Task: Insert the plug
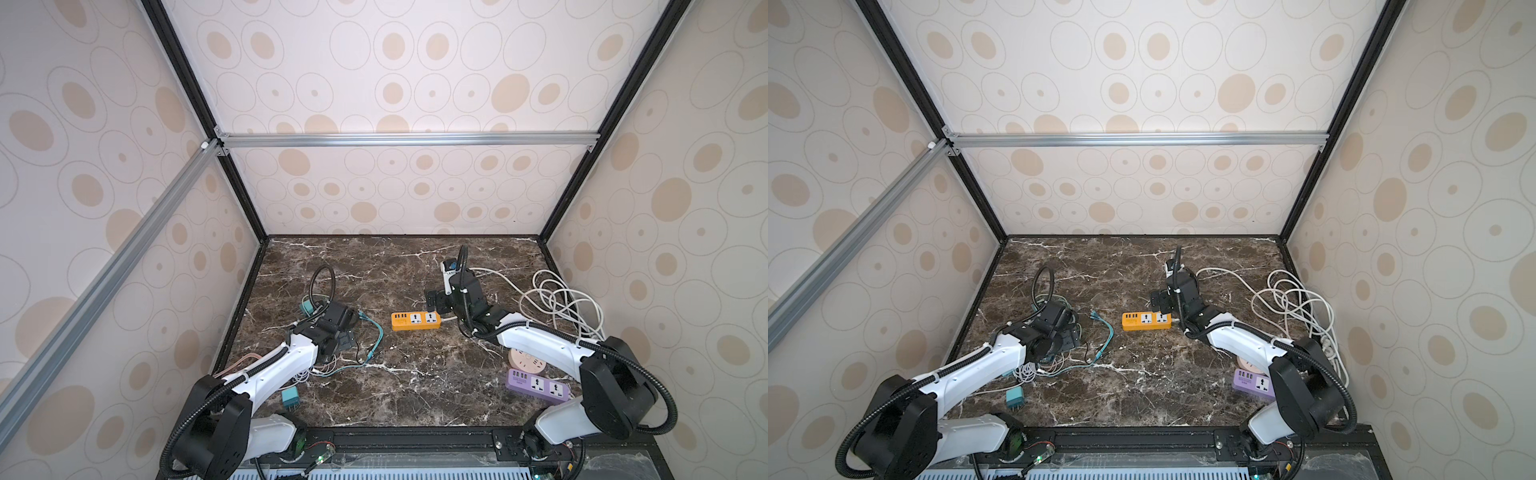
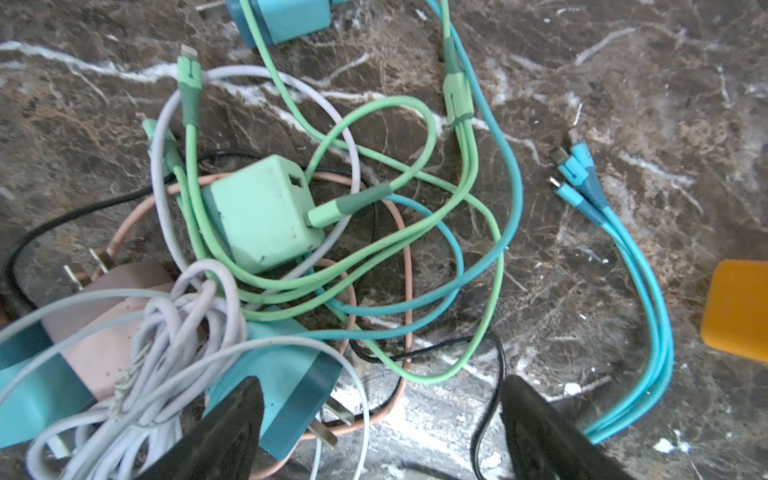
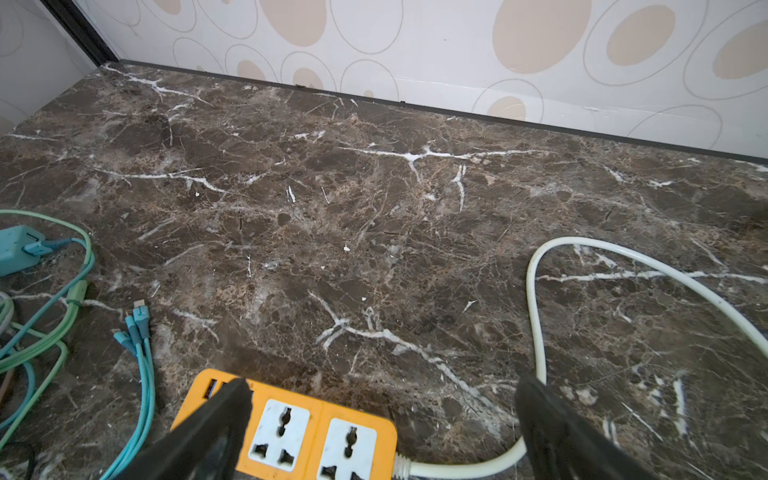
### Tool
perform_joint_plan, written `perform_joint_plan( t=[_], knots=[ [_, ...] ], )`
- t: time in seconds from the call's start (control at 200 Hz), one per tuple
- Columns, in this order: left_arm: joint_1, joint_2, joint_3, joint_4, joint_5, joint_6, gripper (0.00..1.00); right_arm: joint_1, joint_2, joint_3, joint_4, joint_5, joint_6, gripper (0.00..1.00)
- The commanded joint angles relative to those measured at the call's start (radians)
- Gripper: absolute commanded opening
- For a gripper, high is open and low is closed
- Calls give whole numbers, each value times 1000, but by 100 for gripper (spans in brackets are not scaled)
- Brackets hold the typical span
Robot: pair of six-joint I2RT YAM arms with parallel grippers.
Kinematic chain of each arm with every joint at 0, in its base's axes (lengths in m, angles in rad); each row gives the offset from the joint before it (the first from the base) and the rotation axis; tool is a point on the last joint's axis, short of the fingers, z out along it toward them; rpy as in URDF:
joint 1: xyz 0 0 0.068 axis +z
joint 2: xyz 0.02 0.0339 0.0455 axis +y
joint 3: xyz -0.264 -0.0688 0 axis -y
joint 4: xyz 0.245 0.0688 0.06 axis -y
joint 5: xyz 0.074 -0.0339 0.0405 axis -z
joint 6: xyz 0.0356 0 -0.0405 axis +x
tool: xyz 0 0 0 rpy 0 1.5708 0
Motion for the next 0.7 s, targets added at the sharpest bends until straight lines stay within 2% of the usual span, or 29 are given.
perform_joint_plan(
  t=[0.0, 0.08, 0.165, 0.33, 0.505, 0.625, 0.695],
  knots=[
    [7, -28, 27, -54, -52, -60, 89, -2, -1, 28, -12, 23, 27, 99],
    [51, -20, 74, -71, -73, -10, 91, -2, 3, 32, -13, 24, 28, 99],
    [138, 6, 117, -51, -78, 88, 91, 0, 7, 41, -22, 32, 26, 99],
    [290, 125, 181, 28, -61, 248, 93, -1, 2, 48, -35, 54, 30, 99],
    [375, 232, 242, 149, -9, 305, 96, 0, 0, 51, -58, 83, 34, 99],
    [438, 309, 303, 140, -5, 333, 94, -1, -9, 54, -92, 99, 28, 99],
    [470, 327, 310, 177, 34, 362, 94, -1, -17, 45, -99, 109, 26, 99]
  ],
)
